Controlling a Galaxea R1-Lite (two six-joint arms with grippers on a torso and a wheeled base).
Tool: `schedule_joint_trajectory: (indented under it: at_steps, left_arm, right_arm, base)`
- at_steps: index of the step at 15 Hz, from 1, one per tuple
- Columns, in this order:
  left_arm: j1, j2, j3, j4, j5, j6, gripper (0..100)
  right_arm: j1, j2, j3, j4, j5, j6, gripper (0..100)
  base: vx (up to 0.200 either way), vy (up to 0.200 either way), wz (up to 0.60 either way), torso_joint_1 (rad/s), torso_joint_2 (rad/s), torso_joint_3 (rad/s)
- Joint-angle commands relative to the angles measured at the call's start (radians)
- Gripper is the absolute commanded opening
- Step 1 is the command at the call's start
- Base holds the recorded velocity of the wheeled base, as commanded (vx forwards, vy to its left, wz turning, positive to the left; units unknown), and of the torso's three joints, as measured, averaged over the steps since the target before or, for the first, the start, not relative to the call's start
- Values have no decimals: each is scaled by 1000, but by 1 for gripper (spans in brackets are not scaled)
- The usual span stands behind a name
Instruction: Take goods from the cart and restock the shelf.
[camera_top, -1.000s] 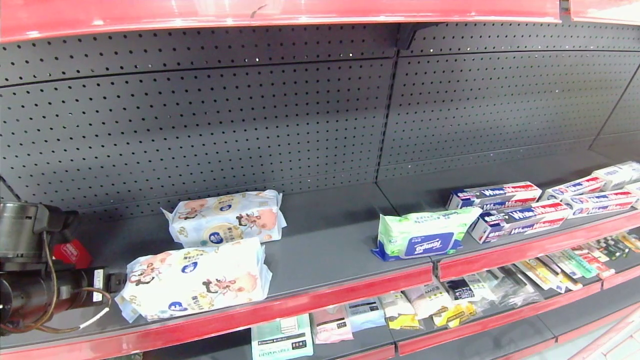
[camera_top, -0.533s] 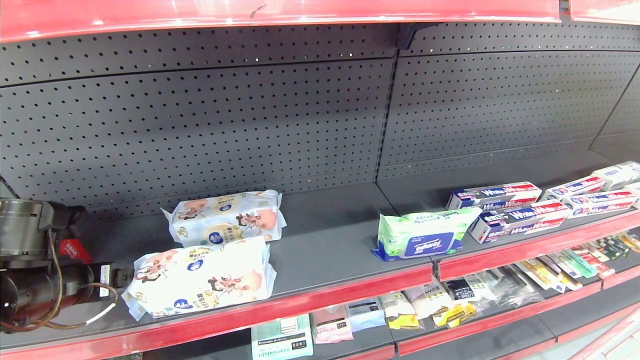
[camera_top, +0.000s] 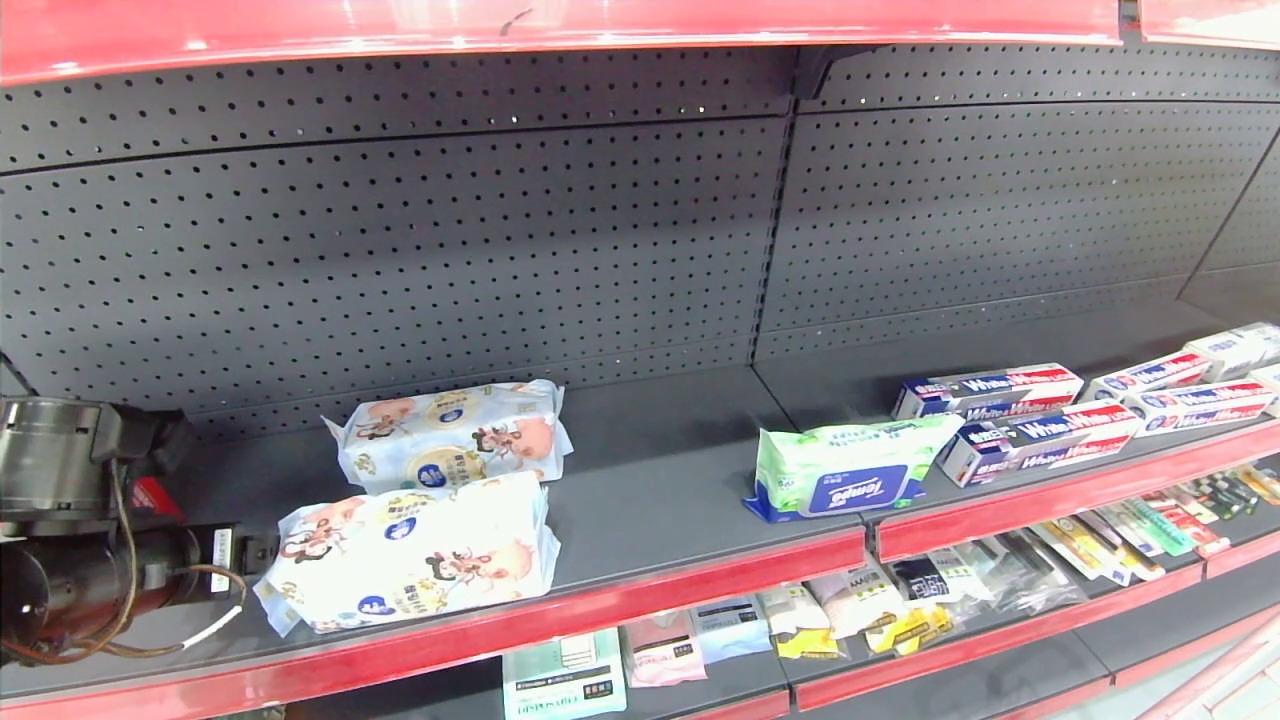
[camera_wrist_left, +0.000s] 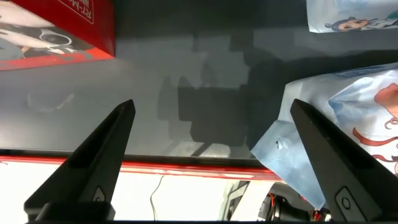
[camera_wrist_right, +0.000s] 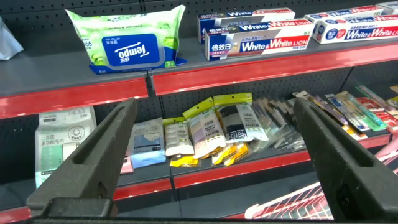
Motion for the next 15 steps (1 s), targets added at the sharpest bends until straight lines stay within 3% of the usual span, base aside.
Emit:
schedule_joint_trajectory:
  at_steps: [1, 15]
  left_arm:
    - [-3, -1, -1, -1, 1, -1, 100]
    - [-43, 5, -1, -22, 1, -2, 100]
  right_arm:
    - [0, 0, 0, 0, 0, 0, 100]
    - [0, 0, 0, 0, 0, 0, 100]
  base:
    - [0, 0, 0, 0, 0, 0]
    - [0, 0, 0, 0, 0, 0]
